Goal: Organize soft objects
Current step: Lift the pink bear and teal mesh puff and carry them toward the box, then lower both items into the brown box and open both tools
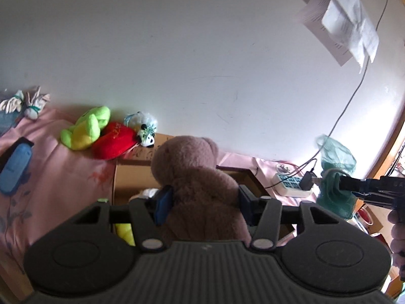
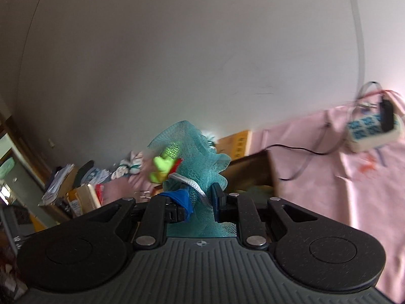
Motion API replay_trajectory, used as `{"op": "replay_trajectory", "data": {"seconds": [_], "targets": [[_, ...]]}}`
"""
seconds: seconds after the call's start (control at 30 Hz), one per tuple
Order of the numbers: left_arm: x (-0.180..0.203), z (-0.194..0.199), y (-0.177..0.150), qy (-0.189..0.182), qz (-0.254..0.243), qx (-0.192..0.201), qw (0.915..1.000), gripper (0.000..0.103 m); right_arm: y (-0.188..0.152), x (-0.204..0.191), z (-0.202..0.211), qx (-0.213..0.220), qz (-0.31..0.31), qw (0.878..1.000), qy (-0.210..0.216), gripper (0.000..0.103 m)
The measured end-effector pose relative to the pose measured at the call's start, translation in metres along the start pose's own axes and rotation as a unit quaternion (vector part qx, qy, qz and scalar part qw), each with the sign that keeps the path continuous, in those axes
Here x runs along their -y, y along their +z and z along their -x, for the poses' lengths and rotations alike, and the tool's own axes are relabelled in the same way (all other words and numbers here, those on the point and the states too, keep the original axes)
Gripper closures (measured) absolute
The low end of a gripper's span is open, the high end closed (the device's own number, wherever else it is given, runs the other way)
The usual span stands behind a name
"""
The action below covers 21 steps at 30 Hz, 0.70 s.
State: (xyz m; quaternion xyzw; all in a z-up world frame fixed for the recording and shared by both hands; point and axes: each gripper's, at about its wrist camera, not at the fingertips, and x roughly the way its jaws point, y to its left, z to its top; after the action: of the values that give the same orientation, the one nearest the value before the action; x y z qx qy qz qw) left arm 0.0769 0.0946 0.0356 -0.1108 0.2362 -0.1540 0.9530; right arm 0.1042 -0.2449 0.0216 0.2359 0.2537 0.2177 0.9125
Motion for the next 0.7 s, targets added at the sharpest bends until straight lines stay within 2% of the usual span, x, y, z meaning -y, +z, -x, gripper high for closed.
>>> {"op": "replay_trajectory", "data": {"seconds": [0.2,0.47,0.67,0.7], "targets": [[-0.009,-0.042,0.003,0.016,0.001,-0.023,0.9996,0.049,-0.001,-0.021,-0.061,-0.029,0.017,0.999,0.001,0.103],[-0.026,-0.086,-0.018,0.046,0.0,-0.073,0.9963,0.049,-0.017,-0.022,-0.136,-0.083,-0.006,0.995,-0.046,0.103],[-0.029,-0.102,-0.025,0.054,-0.005,-0.091,0.9944,0.048,-0.027,-0.022,-0.167,-0.09,-0.013,0.993,-0.07,0.103],[-0.029,-0.106,-0.028,0.055,-0.008,-0.095,0.9939,0.048,-0.029,-0.021,-0.172,-0.093,-0.016,0.993,-0.065,0.097]]}}
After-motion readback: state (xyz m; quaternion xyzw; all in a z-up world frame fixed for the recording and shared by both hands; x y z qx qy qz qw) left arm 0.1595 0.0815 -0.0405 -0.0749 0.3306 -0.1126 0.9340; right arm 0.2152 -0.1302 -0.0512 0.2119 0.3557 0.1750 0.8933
